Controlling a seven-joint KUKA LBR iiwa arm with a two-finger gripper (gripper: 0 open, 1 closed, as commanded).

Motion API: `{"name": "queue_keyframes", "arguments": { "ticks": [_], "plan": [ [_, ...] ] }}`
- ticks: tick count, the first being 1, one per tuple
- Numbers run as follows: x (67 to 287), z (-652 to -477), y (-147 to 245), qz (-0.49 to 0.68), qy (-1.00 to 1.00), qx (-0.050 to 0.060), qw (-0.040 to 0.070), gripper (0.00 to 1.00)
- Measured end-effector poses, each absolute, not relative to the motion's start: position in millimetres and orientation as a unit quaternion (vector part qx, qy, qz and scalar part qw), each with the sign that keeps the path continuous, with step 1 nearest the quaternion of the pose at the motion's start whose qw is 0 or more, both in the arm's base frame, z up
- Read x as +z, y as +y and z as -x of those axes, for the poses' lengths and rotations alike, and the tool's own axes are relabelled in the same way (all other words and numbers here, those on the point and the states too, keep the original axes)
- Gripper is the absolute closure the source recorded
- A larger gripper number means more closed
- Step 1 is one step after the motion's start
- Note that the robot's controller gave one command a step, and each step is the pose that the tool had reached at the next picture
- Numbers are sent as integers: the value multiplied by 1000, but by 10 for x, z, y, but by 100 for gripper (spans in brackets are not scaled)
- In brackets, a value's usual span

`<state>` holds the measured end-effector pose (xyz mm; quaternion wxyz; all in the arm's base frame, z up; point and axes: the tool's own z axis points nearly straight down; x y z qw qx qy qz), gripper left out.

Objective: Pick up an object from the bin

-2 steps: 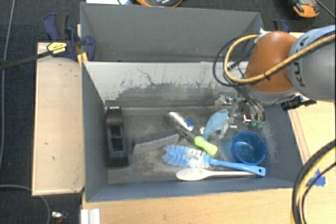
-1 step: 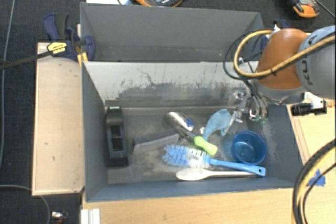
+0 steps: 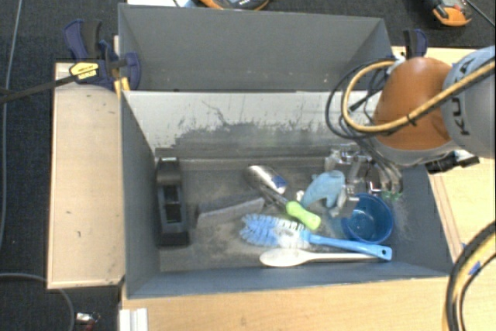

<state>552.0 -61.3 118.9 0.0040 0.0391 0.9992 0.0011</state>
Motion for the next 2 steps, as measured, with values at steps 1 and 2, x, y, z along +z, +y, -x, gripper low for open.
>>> {"name": "queue_keyframes", "arguments": {
  "ticks": [1, 2],
  "plan": [
    [1073, -5682, -687, -193, 981, 0, 10, 0],
    [1982, -5423, -580, -79, 997, 0, 5, 0]
  ]
}}
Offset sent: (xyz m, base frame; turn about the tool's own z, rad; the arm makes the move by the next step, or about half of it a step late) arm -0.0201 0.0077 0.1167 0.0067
